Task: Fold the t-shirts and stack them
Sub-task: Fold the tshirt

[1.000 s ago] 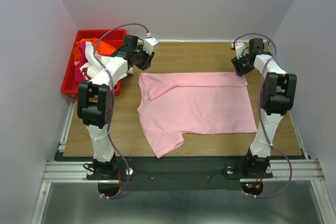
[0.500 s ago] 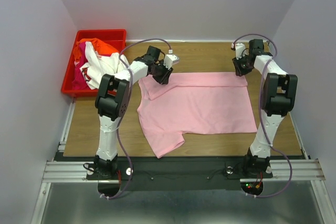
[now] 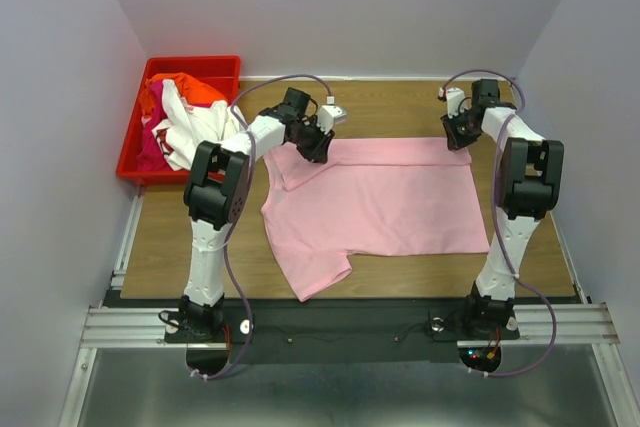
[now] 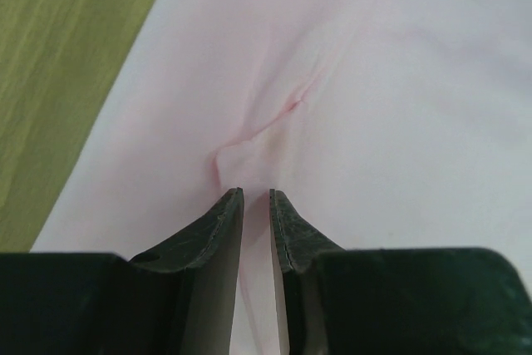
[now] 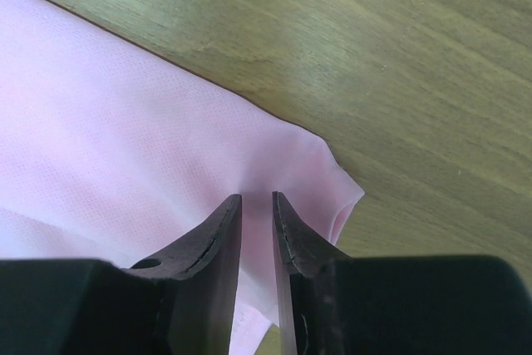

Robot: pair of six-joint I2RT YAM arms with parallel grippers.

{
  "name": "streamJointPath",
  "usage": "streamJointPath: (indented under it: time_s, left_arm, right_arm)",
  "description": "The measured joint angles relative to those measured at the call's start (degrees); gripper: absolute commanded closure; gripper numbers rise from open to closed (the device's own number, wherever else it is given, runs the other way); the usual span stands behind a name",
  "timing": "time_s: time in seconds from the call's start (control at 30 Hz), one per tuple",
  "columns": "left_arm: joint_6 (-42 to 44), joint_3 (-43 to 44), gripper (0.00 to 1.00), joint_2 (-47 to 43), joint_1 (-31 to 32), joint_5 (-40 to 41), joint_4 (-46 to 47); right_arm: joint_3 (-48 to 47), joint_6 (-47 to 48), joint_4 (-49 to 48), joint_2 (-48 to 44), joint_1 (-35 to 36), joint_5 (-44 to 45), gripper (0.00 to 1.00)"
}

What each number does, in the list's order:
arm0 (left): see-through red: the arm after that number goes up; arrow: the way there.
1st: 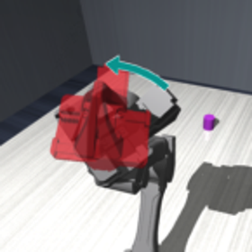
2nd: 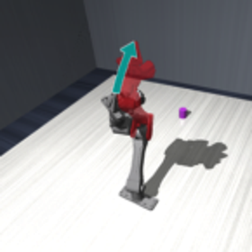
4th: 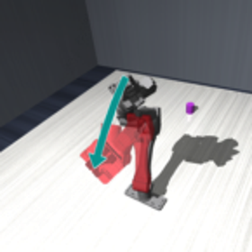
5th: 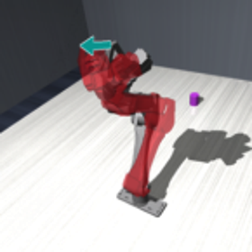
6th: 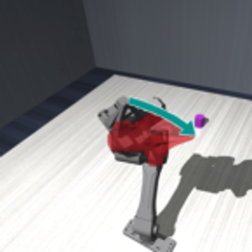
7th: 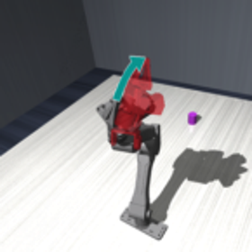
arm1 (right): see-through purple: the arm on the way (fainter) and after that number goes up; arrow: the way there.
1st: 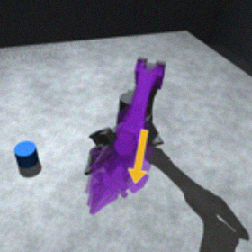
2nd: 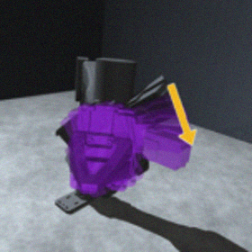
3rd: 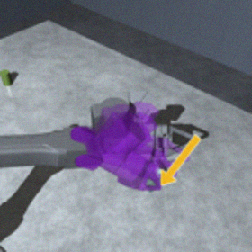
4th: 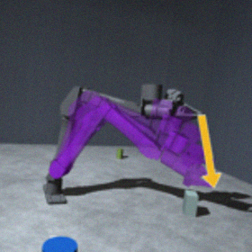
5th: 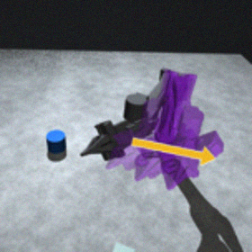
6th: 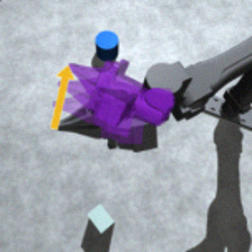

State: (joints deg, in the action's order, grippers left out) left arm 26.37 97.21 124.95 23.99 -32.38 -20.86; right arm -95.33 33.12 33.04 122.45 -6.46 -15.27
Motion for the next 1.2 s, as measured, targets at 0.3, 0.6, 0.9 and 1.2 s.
streamJointPath:
  time_s: [0.3,0.6,0.9,1.2]
  left_arm:
    - [1.97,0.48,0.69,0.17,1.62,-4.52,-3.1]
    - [3.76,-0.96,0.48,-0.68,3.39,-4.96,-4.09]
    - [1.73,5.86,0.35,-0.28,-3.56,-4.61,-4.07]
    - [1.14,7.06,0.35,2.8,-2.86,-5.53,-4.2]
  right_arm:
    - [0.0,0.02,0.0,0.66,0.02,0.02,0.74]
    - [0.0,0.02,0.0,0.66,0.02,0.0,0.73]
    - [0.0,0.02,0.02,0.66,0.02,-0.02,0.73]
    - [0.0,0.04,0.02,1.11,0.02,0.02,0.74]
